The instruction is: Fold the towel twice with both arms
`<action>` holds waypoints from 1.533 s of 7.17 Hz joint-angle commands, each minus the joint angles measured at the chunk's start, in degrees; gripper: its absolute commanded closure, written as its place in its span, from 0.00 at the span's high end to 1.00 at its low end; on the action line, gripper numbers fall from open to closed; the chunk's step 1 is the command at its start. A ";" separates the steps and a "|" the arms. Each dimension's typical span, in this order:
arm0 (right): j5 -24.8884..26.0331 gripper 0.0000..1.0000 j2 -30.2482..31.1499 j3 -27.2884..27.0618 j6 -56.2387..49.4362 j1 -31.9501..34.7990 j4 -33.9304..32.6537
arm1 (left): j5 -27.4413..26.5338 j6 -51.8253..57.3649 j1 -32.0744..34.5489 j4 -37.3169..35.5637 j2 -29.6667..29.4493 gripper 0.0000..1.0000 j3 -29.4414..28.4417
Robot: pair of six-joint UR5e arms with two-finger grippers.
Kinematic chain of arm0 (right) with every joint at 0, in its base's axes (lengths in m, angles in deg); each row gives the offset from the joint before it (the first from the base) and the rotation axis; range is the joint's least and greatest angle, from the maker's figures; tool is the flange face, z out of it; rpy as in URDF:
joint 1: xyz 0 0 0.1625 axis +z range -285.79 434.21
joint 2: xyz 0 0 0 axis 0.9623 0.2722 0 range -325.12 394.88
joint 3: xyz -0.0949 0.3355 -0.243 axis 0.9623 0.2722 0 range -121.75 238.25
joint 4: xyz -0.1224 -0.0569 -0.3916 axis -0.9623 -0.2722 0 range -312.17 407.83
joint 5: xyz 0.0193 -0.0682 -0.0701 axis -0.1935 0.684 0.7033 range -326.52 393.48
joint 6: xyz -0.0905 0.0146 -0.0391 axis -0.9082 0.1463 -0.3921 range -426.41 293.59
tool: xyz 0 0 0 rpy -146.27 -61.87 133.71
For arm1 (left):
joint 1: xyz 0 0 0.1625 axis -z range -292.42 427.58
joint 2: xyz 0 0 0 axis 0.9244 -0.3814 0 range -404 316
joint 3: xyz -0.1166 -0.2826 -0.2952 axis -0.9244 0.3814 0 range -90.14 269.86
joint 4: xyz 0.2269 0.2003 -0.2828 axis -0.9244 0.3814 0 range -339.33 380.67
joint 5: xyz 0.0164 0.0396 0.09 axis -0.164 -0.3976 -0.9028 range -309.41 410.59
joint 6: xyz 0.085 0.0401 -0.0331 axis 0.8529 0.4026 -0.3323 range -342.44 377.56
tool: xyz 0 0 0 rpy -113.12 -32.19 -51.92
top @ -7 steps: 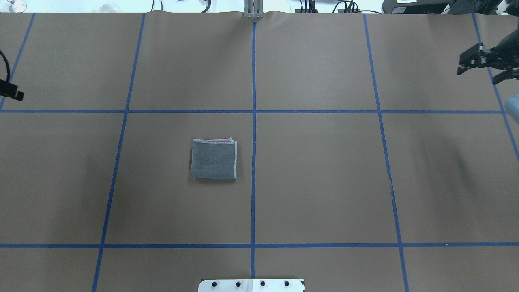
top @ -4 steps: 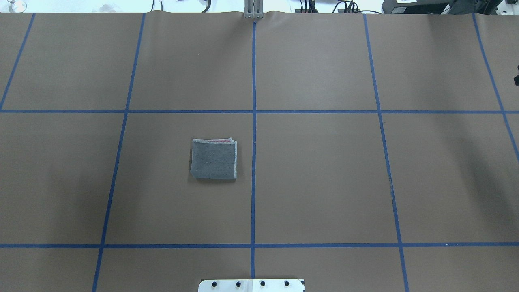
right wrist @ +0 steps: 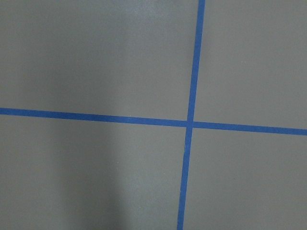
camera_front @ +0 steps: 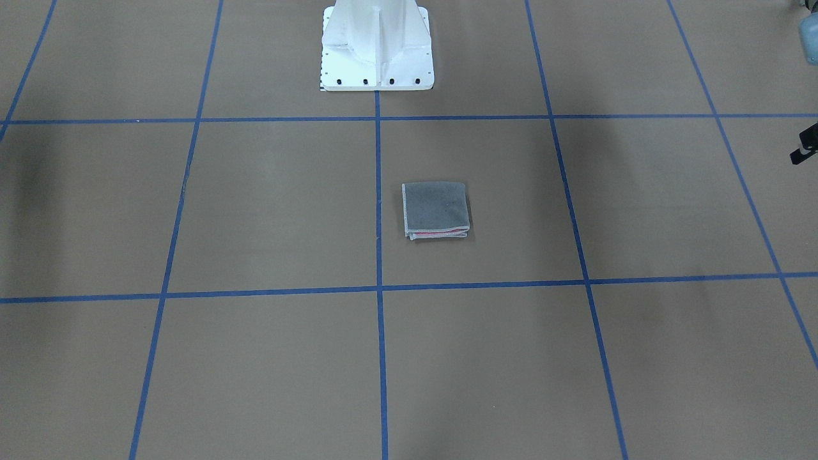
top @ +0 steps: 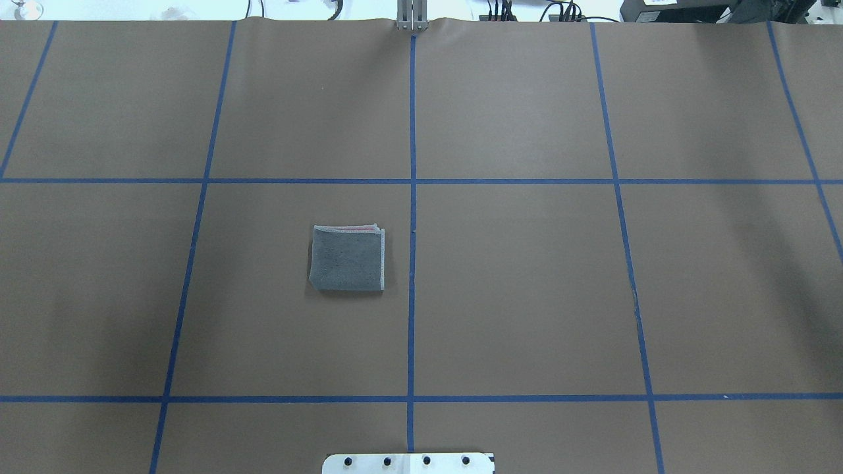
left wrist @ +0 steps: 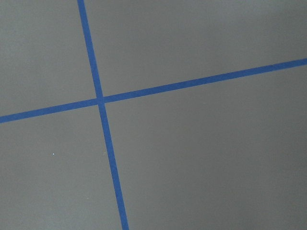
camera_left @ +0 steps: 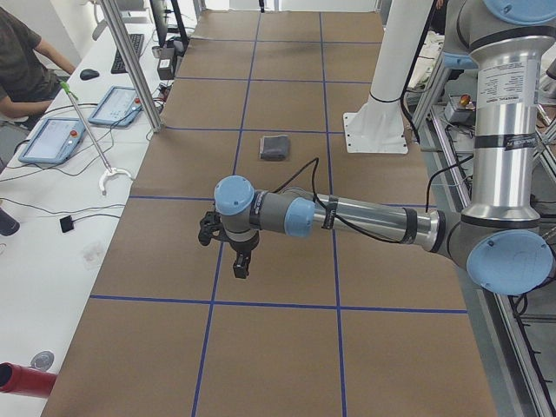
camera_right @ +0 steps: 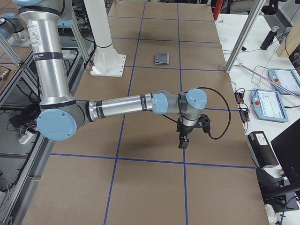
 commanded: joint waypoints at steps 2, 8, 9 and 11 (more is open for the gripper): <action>-1.51 1.00 2.17 -0.39 -0.18 0.79 0.63 | 2.26 0.39 3.40 -2.66 2.77 1.00 3.27; -5.78 1.00 9.91 -9.79 0.35 7.96 0.54 | -3.36 0.04 3.23 -2.83 5.70 1.00 7.24; -7.21 1.00 11.05 -9.54 0.26 8.96 0.54 | -3.36 -0.05 3.23 -2.75 5.43 1.00 8.28; -6.44 1.00 12.29 -10.15 -0.26 8.79 1.33 | -3.36 0.30 3.23 -2.57 6.48 1.00 8.39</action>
